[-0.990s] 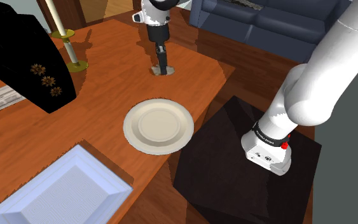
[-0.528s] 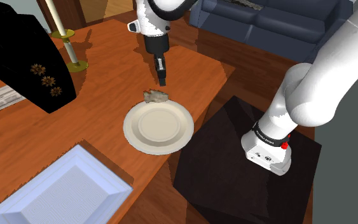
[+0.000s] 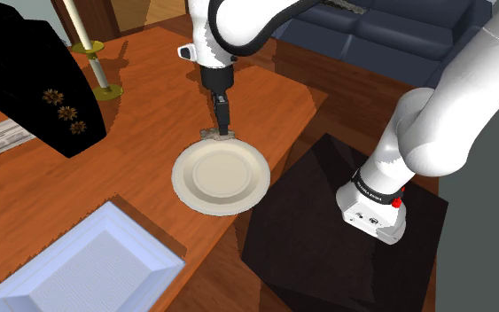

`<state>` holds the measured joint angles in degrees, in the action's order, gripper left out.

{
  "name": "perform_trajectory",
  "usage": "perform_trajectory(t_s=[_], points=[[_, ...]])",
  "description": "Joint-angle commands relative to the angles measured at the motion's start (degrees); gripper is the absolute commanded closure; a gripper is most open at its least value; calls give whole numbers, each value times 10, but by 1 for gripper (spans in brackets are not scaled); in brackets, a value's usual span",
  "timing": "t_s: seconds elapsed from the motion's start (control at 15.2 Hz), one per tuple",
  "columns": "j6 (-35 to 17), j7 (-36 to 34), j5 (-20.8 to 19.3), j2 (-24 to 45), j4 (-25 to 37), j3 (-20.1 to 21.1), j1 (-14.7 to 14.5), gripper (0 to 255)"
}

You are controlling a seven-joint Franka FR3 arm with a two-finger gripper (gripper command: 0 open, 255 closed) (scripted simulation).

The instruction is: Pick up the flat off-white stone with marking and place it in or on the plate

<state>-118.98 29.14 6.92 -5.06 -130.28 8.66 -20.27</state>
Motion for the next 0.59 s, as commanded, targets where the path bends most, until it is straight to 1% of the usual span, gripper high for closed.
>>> perform_trajectory(t_s=[0.0, 0.53], points=[[-50, 25, 0, 8, -18, -6, 4, 0], [-111, 25, 1, 39, -47, -2, 1, 0]])
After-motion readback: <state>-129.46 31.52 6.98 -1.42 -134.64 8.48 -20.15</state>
